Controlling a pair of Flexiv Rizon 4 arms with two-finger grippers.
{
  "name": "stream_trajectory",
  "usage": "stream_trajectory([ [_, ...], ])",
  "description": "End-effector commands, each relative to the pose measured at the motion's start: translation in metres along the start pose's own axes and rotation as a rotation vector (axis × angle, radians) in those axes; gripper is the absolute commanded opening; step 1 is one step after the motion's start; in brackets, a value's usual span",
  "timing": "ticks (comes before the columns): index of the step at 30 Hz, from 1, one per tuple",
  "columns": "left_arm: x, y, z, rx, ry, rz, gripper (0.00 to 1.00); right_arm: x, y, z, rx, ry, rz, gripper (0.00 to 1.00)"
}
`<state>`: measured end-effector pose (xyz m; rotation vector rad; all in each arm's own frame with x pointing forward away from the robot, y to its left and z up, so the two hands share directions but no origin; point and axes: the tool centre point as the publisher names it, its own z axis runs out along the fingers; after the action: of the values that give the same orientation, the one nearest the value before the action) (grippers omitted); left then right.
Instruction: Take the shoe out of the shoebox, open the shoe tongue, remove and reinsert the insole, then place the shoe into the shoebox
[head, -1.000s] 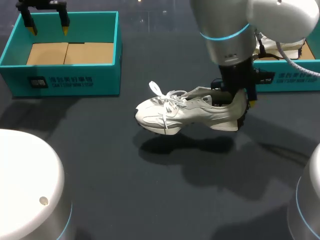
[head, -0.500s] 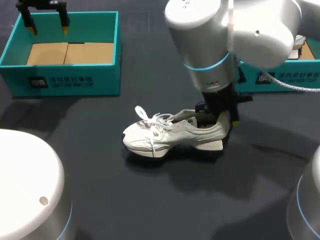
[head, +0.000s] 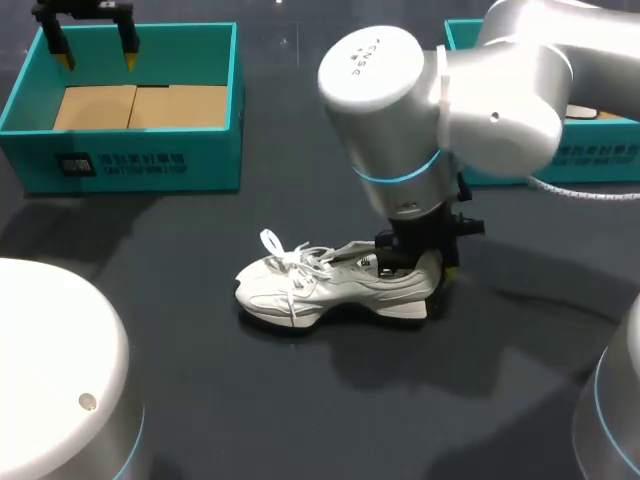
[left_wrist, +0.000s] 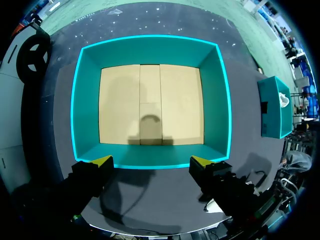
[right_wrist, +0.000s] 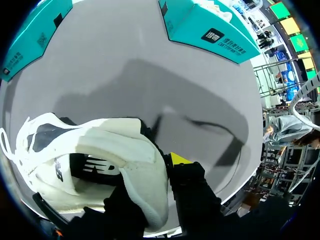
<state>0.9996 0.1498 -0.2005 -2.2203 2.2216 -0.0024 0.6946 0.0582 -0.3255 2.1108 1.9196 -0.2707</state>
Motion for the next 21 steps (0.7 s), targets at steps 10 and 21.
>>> stream_trajectory([
  [10, 0.000, 0.000, 0.000, -0.001, -0.001, 0.000, 1.00, 0.002, 0.012, 0.029, 0.027, 0.006, 0.008, 0.00],
  [21, 0.000, 0.000, 0.000, -0.001, -0.001, 0.000, 1.00, 0.001, 0.014, 0.049, 0.046, 0.034, -0.040, 0.00],
])
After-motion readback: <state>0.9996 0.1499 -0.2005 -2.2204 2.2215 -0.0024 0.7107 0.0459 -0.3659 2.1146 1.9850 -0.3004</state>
